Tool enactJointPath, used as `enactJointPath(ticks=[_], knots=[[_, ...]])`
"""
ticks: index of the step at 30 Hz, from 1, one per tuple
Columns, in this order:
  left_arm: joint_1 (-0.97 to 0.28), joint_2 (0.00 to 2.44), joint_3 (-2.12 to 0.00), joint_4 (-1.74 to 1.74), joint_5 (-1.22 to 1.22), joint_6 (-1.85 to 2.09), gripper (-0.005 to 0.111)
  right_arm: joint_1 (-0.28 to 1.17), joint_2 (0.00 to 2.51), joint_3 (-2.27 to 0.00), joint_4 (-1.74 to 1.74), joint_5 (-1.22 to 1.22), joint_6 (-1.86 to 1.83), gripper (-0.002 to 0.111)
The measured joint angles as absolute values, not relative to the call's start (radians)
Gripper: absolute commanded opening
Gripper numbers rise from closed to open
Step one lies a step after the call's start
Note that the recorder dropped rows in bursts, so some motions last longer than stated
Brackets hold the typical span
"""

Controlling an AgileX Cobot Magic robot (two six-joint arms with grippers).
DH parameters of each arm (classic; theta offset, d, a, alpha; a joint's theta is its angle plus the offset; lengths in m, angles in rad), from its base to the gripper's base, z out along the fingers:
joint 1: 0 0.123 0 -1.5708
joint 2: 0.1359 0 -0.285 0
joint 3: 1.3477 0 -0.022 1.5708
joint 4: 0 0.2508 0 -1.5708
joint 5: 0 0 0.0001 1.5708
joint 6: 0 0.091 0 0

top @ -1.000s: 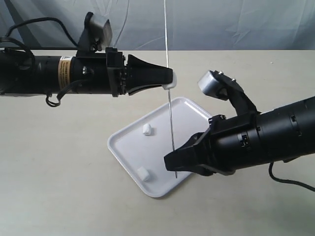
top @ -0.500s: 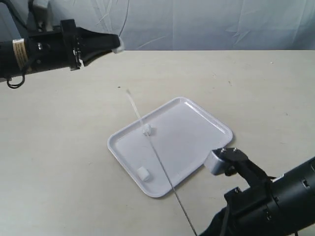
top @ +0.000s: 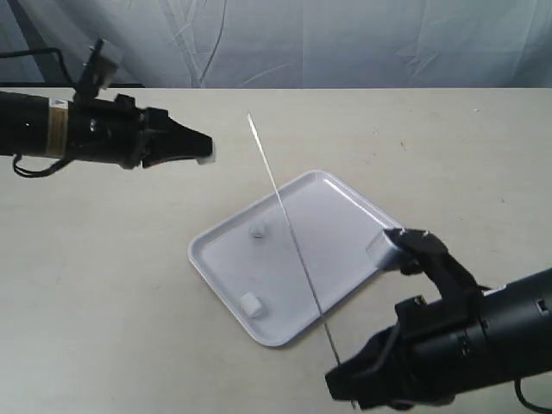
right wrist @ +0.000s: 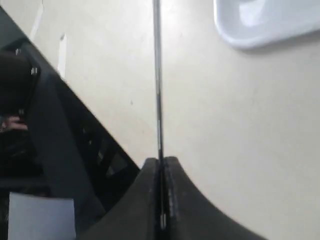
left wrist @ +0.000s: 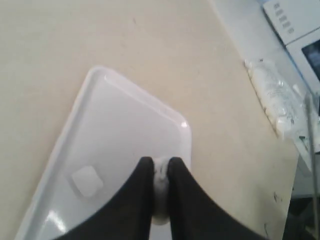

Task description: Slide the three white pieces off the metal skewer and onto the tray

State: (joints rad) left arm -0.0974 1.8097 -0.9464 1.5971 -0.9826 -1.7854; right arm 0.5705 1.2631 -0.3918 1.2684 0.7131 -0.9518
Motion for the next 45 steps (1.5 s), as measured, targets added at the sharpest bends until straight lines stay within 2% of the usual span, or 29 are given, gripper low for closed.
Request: enactJointPath(ticks=[6, 12, 14, 19, 21, 34, 45], knots=[[-0.242, 1.874, -0.946, 1.625, -0.903, -1.808, 0.009, 0.571, 1.271, -0.531, 1.139, 0.652, -0.759, -0.001], [-0.338, 1.946, -0.946, 1.630, -0.840, -1.812, 0.009, 0.571, 1.343, -0.705, 0.747, 0.680, -0.419, -0.001], [-0.352, 1.963, -0.946, 1.632, -0.825, -1.812, 0.013, 0.571, 1.371, -0.747, 0.611, 0.705, -0.307, -0.001], [-0.360, 2.008, -0.946, 1.632, -0.797, -1.814, 0.034, 0.571, 1.450, -0.826, 0.392, 0.807, -0.169, -0.001], [-0.360, 2.020, -0.946, 1.632, -0.790, -1.814, 0.036, 0.571, 1.481, -0.838, 0.368, 0.839, -0.154, -0.001], [-0.358, 2.020, -0.947, 1.591, -0.835, -1.794, 0.036, 0.571, 1.666, -0.840, 0.330, 0.860, -0.139, -0.001], [-0.358, 2.010, -0.953, 1.597, -0.880, -1.783, 0.036, 0.571, 1.752, -0.842, 0.325, 0.780, -0.162, -0.001]])
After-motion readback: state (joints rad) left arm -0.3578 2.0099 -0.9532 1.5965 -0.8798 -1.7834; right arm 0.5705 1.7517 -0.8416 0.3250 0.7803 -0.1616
